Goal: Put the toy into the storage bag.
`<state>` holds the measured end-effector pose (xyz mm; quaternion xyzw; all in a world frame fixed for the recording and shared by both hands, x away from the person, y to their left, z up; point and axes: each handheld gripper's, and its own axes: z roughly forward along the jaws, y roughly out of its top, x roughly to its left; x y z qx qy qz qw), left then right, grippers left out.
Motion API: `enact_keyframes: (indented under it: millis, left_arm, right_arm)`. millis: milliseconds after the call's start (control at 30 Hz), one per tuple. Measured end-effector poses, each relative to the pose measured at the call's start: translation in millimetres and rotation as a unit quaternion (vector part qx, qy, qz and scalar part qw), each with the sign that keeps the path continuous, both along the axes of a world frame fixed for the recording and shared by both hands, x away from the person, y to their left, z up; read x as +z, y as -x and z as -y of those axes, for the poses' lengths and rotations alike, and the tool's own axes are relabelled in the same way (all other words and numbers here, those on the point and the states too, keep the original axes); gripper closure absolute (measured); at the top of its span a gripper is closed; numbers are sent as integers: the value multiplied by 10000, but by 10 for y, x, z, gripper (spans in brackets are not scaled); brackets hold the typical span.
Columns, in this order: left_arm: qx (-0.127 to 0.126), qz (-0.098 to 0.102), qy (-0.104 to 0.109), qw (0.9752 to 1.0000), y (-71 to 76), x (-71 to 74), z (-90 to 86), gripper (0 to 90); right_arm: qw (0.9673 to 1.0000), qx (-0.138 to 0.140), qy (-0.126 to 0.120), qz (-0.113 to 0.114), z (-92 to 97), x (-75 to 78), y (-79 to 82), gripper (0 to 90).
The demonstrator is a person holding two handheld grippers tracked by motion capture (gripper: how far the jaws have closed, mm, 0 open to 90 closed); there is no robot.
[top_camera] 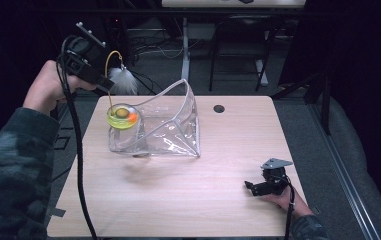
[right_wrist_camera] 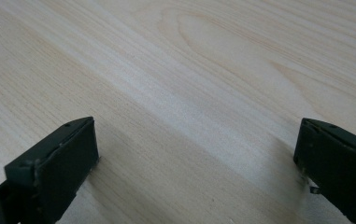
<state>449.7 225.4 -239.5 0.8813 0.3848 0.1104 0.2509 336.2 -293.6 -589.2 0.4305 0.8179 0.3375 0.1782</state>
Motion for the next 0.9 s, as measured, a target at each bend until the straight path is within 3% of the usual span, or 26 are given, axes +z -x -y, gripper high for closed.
enact_keyframes:
  millis: [800,900]
  left_arm:
    - [-226,-247,107,9994,-252,-533,294,884]
    - [-257,-311,-31,9992,-287,-650,355,884]
  right_arm:
    - [10000,-3,4,-7,0,1,1,0]
    - [10000,-11,5,-4,-2,1,2,0]
